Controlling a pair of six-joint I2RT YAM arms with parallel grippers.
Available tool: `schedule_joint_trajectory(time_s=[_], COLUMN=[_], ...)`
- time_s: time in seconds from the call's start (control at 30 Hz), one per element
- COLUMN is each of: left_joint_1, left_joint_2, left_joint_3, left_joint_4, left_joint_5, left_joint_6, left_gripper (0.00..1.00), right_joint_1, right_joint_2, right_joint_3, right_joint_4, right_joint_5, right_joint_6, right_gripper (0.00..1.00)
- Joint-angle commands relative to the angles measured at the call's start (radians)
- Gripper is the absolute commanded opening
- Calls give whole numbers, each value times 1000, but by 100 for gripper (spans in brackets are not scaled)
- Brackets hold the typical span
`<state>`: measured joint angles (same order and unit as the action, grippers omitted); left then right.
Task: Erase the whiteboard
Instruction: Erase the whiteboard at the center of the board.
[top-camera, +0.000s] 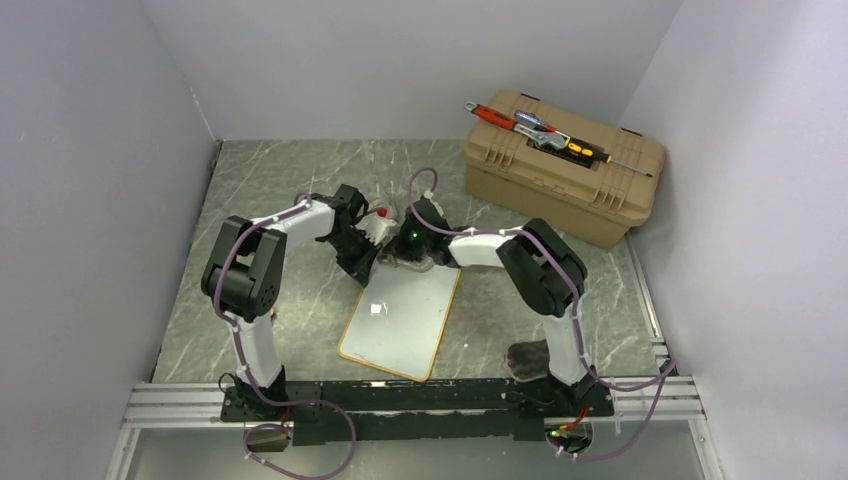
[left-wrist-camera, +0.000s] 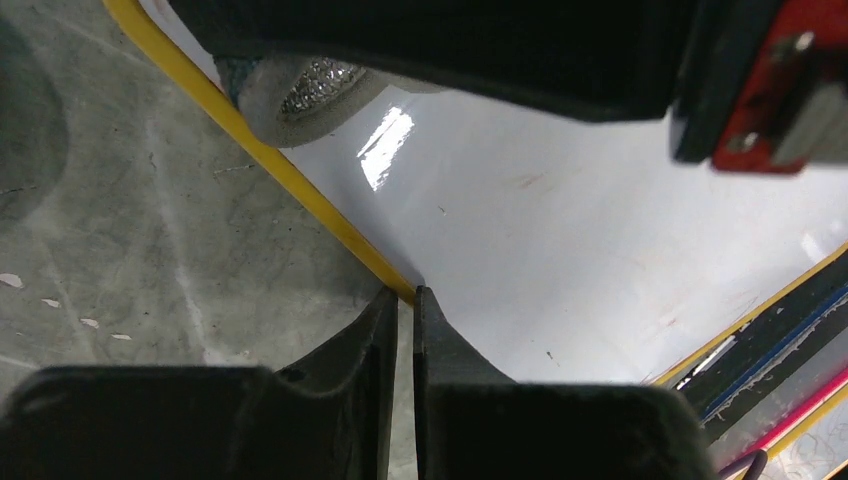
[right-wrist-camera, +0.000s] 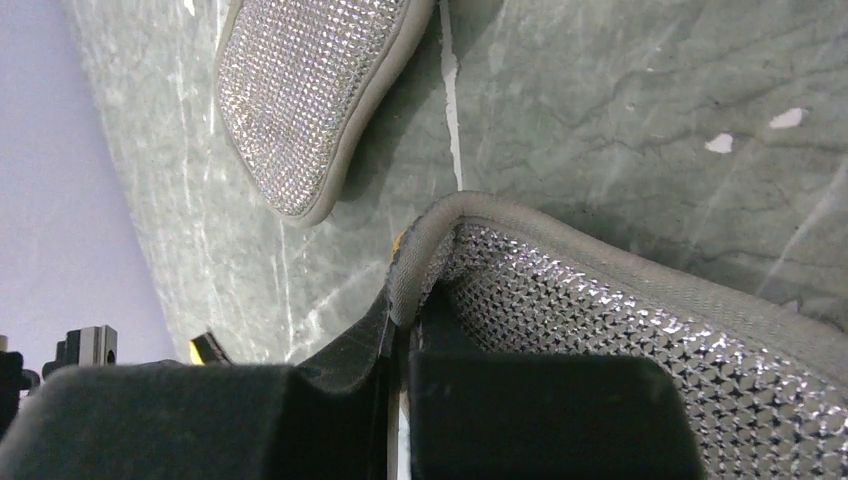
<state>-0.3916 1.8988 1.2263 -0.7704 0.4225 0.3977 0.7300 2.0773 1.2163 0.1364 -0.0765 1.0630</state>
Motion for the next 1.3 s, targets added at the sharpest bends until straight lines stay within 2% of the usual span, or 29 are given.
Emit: schedule_joint_trajectory(time_s=[0.0, 0.13, 0.23, 0.33, 0.5, 0.57, 0.67, 0.8, 0.87, 0.93, 1.13, 1.27], left_joint_1=[1, 16, 23, 23, 25, 29, 37, 50, 52, 53, 53, 53], left_joint_2=[78, 72, 70, 69, 62, 68, 67, 50, 45, 48, 46, 47], left_joint_3=[-71, -78, -82, -86, -95, -91, -91, -93, -97, -97, -96, -97], left_joint_4=[77, 76, 80, 82, 89, 84, 85, 80, 86, 86, 80, 79], left_joint_5=[-103, -82, -75, -67, -63, -62, -73, -60, -56, -53, -56, -56], left_joint_6=[85, 91, 93, 92, 99, 101, 98, 102, 103, 101, 101, 101], left_gripper=[3, 3, 3, 3, 3, 3, 3, 3, 3, 3, 3, 3], right_joint_1=[-20, -73, -69, -22, 66, 72, 66, 43, 44, 58, 133, 149], right_joint_2=[30, -145, -185, -115, 54, 78, 6, -162, -175, -128, 53, 82], right_joint_3=[-178, -430, -474, -360, -62, -35, -138, -389, -416, -351, -20, 20], right_joint_4=[-190, -141, -153, -210, -312, -328, -329, -301, -296, -321, -394, -423], right_joint_5=[62, 131, 179, 197, 234, 239, 288, 390, 425, 434, 438, 448], right_joint_6=[26, 47, 46, 46, 31, 36, 54, 95, 93, 76, 30, 34], right_gripper=[0, 0, 0, 0, 0, 0, 0, 0, 0, 0, 0, 0])
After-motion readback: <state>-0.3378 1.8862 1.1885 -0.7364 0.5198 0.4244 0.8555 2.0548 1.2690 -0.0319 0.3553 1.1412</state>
